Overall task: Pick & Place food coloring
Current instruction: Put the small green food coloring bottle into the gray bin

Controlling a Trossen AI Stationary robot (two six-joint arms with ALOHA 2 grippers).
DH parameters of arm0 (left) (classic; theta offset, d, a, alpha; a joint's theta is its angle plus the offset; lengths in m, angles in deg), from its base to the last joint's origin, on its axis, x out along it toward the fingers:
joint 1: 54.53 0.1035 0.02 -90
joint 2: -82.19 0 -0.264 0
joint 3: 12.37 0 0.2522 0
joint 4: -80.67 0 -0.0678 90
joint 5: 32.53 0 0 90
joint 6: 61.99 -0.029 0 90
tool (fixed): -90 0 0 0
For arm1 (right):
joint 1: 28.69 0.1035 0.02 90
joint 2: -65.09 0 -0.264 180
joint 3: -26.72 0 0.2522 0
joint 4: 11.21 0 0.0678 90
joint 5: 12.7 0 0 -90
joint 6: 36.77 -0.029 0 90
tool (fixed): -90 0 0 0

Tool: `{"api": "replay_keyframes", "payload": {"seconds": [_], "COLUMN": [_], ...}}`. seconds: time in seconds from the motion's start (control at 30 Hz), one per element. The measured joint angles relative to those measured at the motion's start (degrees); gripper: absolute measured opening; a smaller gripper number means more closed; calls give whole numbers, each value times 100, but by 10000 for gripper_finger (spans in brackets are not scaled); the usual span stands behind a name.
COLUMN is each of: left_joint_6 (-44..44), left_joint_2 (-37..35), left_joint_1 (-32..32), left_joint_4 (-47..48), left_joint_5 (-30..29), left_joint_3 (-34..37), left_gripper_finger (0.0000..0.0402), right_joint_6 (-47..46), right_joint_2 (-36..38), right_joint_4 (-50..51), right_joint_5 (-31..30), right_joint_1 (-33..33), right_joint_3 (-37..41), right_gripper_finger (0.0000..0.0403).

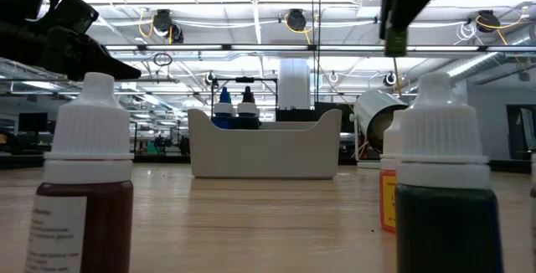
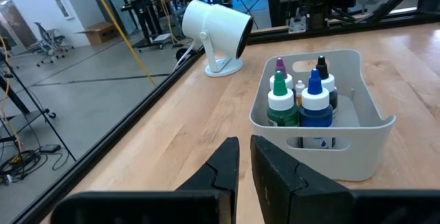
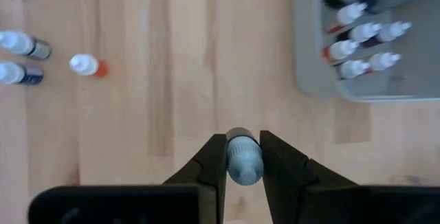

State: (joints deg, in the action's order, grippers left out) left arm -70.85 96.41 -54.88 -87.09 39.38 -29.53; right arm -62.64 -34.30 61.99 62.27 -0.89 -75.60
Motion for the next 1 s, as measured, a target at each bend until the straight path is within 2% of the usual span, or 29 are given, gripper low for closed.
{"api": "replay_keyframes", "payload": {"seconds": [0.33, 0.53, 0.77, 1.0], "left_joint_6": [47, 217, 186, 168], "left_joint_2": [2, 2, 2, 0], "left_joint_1": [1, -1, 1, 0], "left_joint_4": [4, 1, -1, 1], "left_joint_5": [2, 1, 0, 0], "left_joint_3": [0, 0, 0, 0], "left_gripper_finger": [47, 47, 47, 47], "right_joint_6": [1120, 1364, 1541, 2346], "right_joint_2": [326, 409, 219, -70], "right_joint_4": [-455, -802, -938, -1433], "right_joint_5": [28, 14, 4, 39], "right_joint_1": [-593, -1279, -1825, -1988], "right_joint_3": [-1, -4, -6, -6], "right_gripper_finger": [58, 59, 59, 59]}}
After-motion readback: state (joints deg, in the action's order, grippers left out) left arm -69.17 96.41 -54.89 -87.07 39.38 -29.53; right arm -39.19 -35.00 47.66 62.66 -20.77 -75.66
